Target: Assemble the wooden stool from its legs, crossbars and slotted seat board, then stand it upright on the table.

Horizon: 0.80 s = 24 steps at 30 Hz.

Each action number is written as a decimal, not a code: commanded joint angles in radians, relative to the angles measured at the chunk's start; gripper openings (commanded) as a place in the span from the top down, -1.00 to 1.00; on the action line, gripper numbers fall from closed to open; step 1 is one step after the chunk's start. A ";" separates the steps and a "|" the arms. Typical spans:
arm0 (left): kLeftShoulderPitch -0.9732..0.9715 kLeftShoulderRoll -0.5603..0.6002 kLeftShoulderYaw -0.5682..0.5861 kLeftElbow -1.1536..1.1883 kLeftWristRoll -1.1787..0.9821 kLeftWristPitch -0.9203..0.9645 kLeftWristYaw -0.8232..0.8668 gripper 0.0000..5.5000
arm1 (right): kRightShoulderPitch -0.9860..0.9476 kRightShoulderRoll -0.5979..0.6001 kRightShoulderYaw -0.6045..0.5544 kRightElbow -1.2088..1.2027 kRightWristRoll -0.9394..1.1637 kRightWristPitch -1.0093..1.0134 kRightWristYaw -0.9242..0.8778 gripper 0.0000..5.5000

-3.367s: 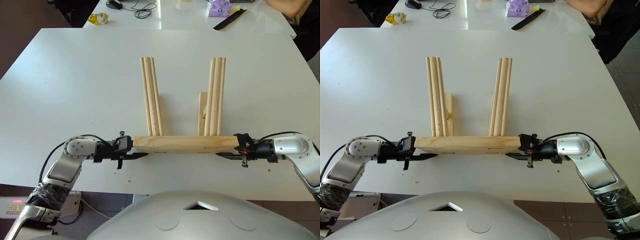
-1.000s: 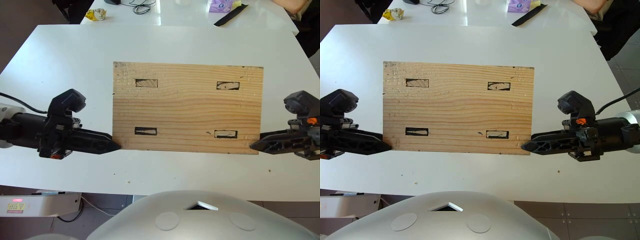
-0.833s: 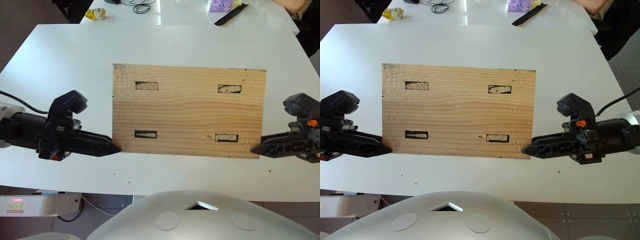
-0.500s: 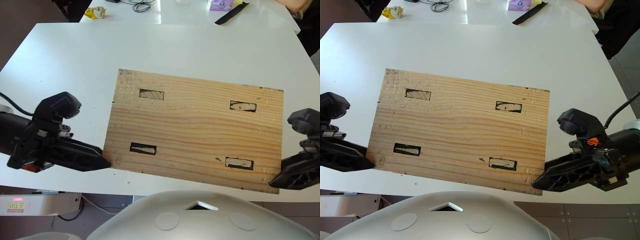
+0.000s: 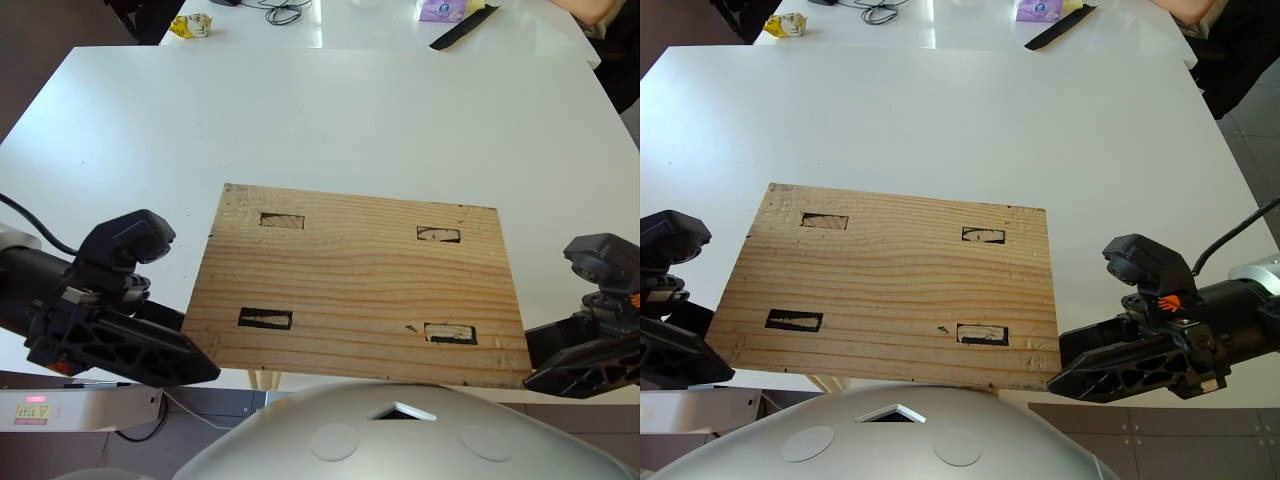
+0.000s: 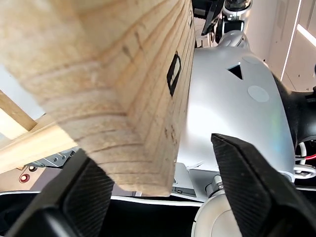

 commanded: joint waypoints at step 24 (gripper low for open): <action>0.528 -0.511 0.334 -0.371 0.836 -0.214 -0.171 -0.46 | -0.010 0.238 -0.190 0.128 -0.220 0.147 -0.108 -0.61</action>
